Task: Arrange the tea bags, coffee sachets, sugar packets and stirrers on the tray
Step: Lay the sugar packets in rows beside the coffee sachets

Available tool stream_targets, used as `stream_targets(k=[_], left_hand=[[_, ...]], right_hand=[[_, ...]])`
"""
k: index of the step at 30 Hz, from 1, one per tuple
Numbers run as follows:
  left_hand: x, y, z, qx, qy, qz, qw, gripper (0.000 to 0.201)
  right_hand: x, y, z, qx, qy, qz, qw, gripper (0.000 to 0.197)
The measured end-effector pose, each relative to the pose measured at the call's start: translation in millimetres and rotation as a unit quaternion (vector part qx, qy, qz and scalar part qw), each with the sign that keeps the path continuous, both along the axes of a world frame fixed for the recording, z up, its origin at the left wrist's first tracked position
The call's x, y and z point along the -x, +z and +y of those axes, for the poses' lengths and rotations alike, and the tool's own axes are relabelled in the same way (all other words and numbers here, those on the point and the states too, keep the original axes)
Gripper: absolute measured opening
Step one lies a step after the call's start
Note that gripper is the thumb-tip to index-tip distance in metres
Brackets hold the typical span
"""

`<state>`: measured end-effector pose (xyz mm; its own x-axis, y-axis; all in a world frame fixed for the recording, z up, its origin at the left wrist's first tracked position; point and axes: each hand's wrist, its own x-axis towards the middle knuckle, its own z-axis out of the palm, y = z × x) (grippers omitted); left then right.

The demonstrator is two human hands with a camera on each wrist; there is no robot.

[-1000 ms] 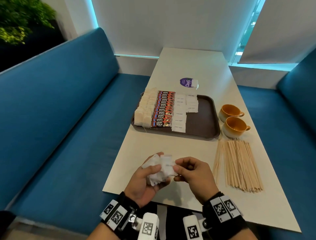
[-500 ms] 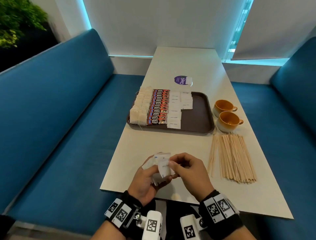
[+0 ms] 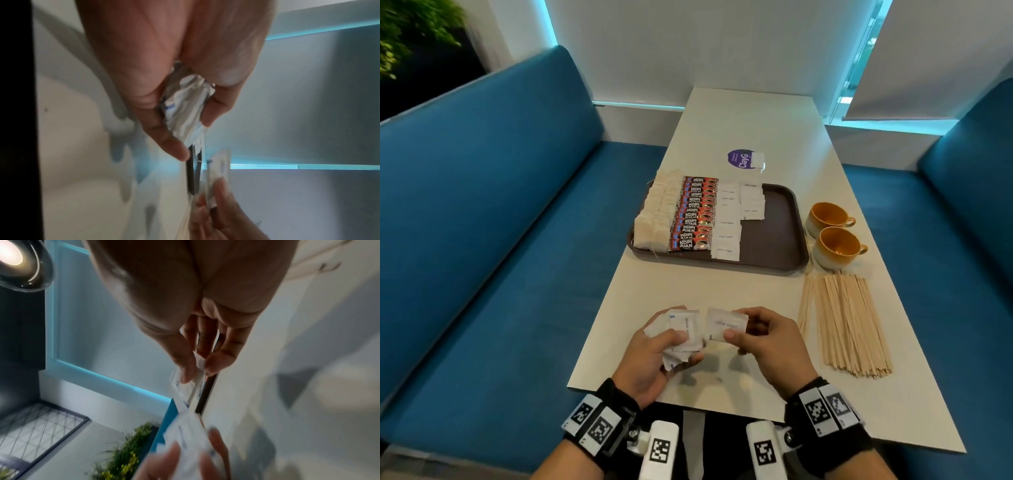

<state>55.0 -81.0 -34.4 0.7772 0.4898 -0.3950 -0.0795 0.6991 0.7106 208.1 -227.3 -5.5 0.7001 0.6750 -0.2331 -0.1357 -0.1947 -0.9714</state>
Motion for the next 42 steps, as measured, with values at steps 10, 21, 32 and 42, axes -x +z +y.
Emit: stream_targets(k=[10, 21, 32, 42], left_hand=[[-29.0, 1.8, 31.0, -0.008, -0.021, 0.059, 0.998, 0.042], [-56.6, -7.1, 55.6, 0.001, -0.039, 0.102, 0.994, 0.043], [-55.1, -14.8, 57.3, -0.018, -0.031, 0.093, 0.995, 0.036], [-52.9, -17.3, 56.9, -0.034, -0.034, 0.074, 0.996, 0.044]], right_hand=[[-127.0, 28.4, 47.1, 0.043, -0.074, -0.03, 0.996, 0.017], [-247.0, 11.3, 142.2, 0.166, -0.079, -0.066, 0.981, 0.028], [-279.4, -12.4, 175.4, 0.267, -0.091, -0.143, 0.949, 0.03], [-246.0, 13.9, 158.4, 0.218, -0.128, -0.15, 0.956, 0.027]])
